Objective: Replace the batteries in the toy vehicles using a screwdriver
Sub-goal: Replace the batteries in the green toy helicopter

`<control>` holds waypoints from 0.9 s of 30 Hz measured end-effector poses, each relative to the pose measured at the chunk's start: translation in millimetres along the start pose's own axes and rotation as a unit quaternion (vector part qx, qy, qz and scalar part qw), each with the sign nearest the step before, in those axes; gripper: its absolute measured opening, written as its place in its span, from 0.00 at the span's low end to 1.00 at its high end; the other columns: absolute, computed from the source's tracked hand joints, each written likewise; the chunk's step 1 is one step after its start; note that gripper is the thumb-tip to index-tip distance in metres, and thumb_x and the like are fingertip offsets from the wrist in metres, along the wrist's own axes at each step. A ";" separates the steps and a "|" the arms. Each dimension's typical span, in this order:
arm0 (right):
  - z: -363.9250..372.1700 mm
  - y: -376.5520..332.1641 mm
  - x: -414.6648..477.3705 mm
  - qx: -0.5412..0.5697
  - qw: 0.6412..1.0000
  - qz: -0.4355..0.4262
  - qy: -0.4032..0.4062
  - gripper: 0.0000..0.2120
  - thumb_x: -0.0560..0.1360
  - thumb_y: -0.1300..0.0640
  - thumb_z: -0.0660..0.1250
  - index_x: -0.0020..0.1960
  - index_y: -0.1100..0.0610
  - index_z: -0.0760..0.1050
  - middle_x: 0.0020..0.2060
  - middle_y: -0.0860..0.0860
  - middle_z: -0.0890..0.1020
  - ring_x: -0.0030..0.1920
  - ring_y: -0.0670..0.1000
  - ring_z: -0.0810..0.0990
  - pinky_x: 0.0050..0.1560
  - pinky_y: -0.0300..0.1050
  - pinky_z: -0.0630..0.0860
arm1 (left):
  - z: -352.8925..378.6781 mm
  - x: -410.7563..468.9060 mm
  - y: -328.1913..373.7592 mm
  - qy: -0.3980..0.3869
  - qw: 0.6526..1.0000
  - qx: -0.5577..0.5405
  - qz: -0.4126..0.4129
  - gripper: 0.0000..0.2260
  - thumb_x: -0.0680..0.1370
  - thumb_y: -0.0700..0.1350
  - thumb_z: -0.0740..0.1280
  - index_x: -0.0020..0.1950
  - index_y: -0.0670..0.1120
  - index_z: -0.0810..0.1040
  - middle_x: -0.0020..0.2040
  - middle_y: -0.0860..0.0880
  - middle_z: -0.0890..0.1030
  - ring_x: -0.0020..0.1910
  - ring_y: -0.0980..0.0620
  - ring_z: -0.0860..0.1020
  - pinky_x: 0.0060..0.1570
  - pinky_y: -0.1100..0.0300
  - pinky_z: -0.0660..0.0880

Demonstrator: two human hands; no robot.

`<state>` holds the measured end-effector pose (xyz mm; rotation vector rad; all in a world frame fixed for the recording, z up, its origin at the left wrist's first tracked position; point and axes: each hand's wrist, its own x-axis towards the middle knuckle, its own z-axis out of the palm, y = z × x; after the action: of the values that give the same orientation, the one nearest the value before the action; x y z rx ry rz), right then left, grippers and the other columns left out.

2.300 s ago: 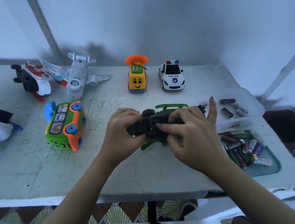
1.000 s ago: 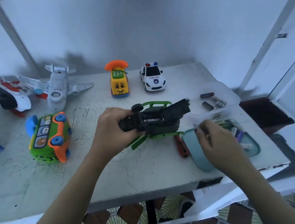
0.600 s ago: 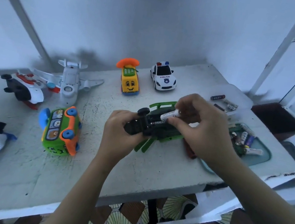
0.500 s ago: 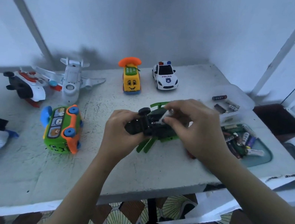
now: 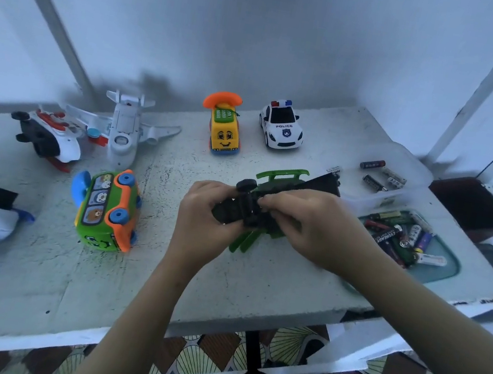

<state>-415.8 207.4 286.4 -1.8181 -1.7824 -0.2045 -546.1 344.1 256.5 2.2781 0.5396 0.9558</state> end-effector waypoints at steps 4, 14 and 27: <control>9.3 -0.7 -8.6 -0.012 1.000 0.011 0.014 0.14 0.75 0.60 0.63 0.58 0.62 0.80 0.48 0.54 0.85 0.46 0.52 0.84 0.47 0.49 0.82 | 2.6 1.9 1.6 0.006 1.000 -0.004 0.007 0.13 0.63 0.47 0.75 0.44 0.43 0.84 0.39 0.57 0.77 0.44 0.52 0.74 0.46 0.76 0.67; 22.9 -7.9 -24.3 0.026 0.991 0.104 0.082 0.18 0.76 0.55 0.60 0.61 0.60 0.79 0.60 0.58 0.73 0.60 0.55 0.74 0.60 0.47 0.75 | 7.3 2.9 2.2 0.014 1.000 -0.025 0.012 0.16 0.63 0.55 0.74 0.46 0.48 0.83 0.39 0.62 0.75 0.44 0.59 0.72 0.46 0.77 0.65; -18.6 73.8 -90.8 -0.230 0.941 0.247 0.019 0.16 0.58 0.71 0.71 0.43 0.58 0.82 0.42 0.58 0.79 0.40 0.62 0.77 0.36 0.50 0.74 | 6.5 2.9 2.3 0.011 1.000 -0.029 0.002 0.18 0.63 0.40 0.81 0.51 0.46 0.83 0.41 0.63 0.75 0.48 0.51 0.72 0.46 0.62 0.71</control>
<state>-348.9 123.9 235.5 -2.5080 -1.2589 -0.4815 -539.1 341.6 255.9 2.2213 0.5097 0.9873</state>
